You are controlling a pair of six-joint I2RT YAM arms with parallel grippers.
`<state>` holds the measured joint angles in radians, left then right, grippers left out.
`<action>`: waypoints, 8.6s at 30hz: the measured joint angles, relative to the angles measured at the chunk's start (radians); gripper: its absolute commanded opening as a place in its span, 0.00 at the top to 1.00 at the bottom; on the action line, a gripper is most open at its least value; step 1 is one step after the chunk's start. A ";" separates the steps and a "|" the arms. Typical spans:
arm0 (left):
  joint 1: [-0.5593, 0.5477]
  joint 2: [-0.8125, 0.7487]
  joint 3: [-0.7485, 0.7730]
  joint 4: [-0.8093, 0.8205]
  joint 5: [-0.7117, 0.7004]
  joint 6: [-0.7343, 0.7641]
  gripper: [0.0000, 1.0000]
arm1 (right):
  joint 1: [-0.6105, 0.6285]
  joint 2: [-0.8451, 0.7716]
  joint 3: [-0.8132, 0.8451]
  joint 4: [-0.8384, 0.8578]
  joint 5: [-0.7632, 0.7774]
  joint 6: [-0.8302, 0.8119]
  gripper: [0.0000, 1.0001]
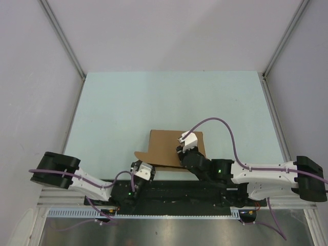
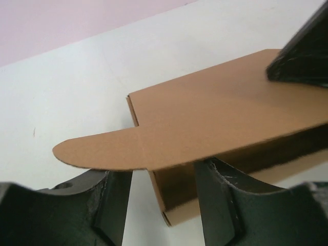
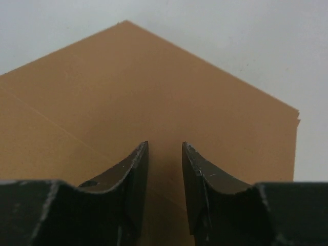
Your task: Fold the paper box
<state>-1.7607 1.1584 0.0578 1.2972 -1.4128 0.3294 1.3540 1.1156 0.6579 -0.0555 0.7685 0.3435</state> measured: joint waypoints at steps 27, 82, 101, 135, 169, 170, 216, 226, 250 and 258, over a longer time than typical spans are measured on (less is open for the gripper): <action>-0.320 -0.309 0.590 -2.216 -0.069 -1.713 0.42 | -0.036 0.152 -0.066 0.040 -0.060 0.080 0.60; 0.814 -0.173 0.020 -0.810 1.015 -1.185 0.49 | -0.803 -0.102 -0.485 0.407 -0.832 0.341 0.50; 1.138 0.275 0.372 -0.753 1.159 -1.051 0.55 | -0.914 0.409 -0.181 0.647 -0.800 0.319 0.41; 0.509 -0.342 0.203 -1.267 0.774 -1.236 0.68 | -0.971 0.673 0.494 0.120 -0.737 0.130 0.34; 1.229 0.054 0.414 -1.041 1.133 -1.123 0.10 | -0.961 0.309 0.037 0.085 -0.821 0.217 0.24; 1.238 0.095 0.426 -1.025 1.151 -1.122 0.11 | -0.962 0.322 0.037 0.102 -0.831 0.222 0.25; 0.708 -0.260 0.195 -1.141 1.020 -1.182 0.98 | -1.044 0.675 0.433 0.142 -0.803 0.232 0.71; 0.697 0.029 0.218 -1.049 1.046 -1.215 1.00 | -0.993 0.743 0.447 0.100 -0.814 0.193 0.77; 0.998 -0.017 0.223 -1.140 1.058 -1.268 0.99 | -0.989 0.167 0.124 -0.019 -0.726 0.185 0.71; 1.000 -0.507 0.108 -1.365 0.905 -1.363 0.95 | -0.837 0.261 0.130 0.157 -0.970 0.175 0.71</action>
<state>-0.7605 0.6514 0.1661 -0.0681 -0.5079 -1.0336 0.5167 1.3762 0.7883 0.1017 -0.2016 0.5186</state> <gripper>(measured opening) 0.036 0.293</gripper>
